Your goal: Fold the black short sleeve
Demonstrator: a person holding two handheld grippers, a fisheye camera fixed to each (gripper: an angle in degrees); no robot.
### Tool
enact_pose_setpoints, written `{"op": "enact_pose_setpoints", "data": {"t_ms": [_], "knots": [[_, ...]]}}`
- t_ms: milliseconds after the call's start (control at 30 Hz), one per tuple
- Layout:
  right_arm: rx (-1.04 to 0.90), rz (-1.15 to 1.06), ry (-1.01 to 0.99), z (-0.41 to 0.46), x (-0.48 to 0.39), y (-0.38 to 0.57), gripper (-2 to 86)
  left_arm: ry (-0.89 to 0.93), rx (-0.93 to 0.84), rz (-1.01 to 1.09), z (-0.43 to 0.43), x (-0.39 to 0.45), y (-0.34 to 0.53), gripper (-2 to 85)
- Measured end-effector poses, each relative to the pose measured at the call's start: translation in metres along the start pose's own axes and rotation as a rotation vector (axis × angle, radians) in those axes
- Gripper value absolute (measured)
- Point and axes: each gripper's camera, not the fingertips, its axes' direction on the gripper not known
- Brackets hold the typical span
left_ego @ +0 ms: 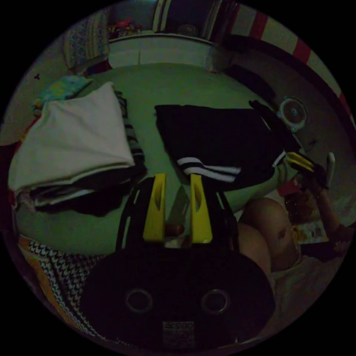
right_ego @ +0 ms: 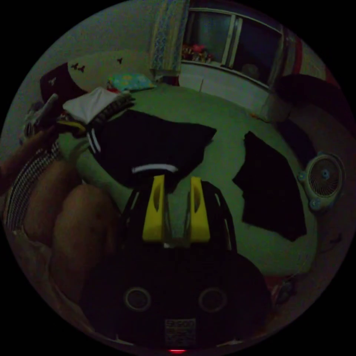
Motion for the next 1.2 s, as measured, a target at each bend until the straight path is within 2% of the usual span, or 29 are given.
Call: {"op": "enact_pose_setpoints", "data": {"t_ms": [100,200,333,400,500,667,833,1000,1067,1200], "knots": [[0.085,0.077,-0.084,-0.018,0.002,-0.007,6.7,0.028,0.086,-0.004,-0.021,0.023,0.010,10.0],[0.029,0.120,-0.169,-0.002,-0.004,-0.007,5.8,0.082,0.125,0.008,-0.019,0.055,0.013,9.8],[-0.215,0.186,-0.120,0.034,0.005,0.018,6.2,0.066,-0.065,-0.029,0.025,0.090,0.020,8.7],[-0.149,0.269,-0.228,0.017,0.030,0.040,5.8,0.026,-0.140,-0.035,0.041,0.099,0.029,7.8],[-0.077,0.345,-0.305,-0.024,0.062,0.062,8.2,0.085,-0.113,-0.055,0.033,0.115,0.042,7.1],[0.071,0.424,-0.174,-0.093,0.096,0.106,10.4,0.156,-0.002,0.172,-0.003,0.217,0.047,10.6],[0.009,0.476,-0.063,-0.111,0.112,0.139,10.8,0.299,-0.031,0.387,0.012,0.348,0.050,15.5],[-0.039,0.487,-0.041,-0.124,0.138,0.155,11.1,0.168,-0.119,0.425,0.052,0.437,0.062,17.4],[-0.044,0.473,-0.031,-0.128,0.147,0.155,11.1,0.079,-0.151,0.373,0.067,0.456,0.071,16.1],[-0.055,0.450,-0.052,-0.123,0.172,0.140,11.3,0.049,-0.121,0.297,0.064,0.467,0.085,10.4]]}}
